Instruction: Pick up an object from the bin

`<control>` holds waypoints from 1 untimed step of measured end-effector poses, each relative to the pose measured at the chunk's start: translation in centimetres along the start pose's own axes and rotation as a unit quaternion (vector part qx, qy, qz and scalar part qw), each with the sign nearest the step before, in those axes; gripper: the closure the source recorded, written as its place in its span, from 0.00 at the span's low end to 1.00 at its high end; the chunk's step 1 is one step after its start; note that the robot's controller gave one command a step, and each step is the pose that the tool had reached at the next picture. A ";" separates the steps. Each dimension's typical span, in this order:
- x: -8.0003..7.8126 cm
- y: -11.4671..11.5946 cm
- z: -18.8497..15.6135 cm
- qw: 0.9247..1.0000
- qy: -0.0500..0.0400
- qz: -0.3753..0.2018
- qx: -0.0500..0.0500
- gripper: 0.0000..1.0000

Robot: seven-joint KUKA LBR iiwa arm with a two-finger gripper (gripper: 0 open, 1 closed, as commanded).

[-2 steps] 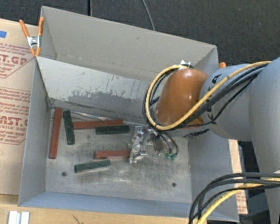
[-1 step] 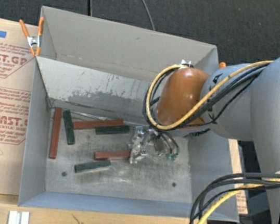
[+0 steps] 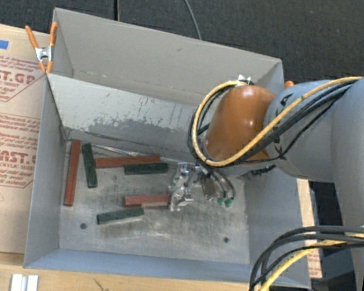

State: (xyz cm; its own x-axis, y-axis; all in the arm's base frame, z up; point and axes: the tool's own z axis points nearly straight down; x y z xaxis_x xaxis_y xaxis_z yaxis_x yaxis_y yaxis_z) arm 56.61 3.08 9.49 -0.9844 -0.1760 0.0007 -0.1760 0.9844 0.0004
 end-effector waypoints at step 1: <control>0.1 0.0 -1.1 1.000 0.001 0.000 0.000 1.00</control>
Offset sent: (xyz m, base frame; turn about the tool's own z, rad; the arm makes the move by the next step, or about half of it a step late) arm 0.0001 0.0001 0.0694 0.0000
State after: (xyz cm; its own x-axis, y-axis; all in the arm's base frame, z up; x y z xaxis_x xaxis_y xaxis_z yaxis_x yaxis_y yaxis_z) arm 56.56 3.09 10.63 -0.9844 -0.1762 0.0035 -0.1762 0.9844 0.0007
